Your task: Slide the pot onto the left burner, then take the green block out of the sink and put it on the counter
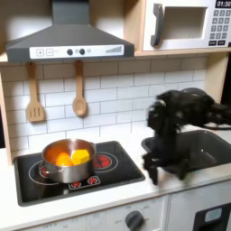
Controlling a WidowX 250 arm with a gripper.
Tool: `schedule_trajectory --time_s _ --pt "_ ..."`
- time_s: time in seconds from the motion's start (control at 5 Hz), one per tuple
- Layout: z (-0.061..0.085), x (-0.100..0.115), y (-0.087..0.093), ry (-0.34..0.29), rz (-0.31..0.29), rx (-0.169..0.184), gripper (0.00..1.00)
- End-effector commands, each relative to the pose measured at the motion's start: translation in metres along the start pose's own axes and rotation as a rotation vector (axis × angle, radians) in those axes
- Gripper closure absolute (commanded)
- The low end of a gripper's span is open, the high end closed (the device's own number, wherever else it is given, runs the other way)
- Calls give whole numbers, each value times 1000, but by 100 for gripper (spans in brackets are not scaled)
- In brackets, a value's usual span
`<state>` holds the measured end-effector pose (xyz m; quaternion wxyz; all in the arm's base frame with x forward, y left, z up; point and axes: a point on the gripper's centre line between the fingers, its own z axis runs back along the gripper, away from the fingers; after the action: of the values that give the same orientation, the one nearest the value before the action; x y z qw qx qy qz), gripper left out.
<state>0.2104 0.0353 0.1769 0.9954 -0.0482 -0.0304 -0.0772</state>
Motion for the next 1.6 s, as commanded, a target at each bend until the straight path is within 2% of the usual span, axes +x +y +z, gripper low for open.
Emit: schedule_trajectory --time_s 0.0,0.2,1.2,1.4 --pt "-5 -29 -68 -62 4 15 0" --pt "-5 -29 -68 -62 6 1 0" --pt "-5 -29 -69 -64 10 2 0" --pt "-8 -20 -72 -86 17 -16 0"
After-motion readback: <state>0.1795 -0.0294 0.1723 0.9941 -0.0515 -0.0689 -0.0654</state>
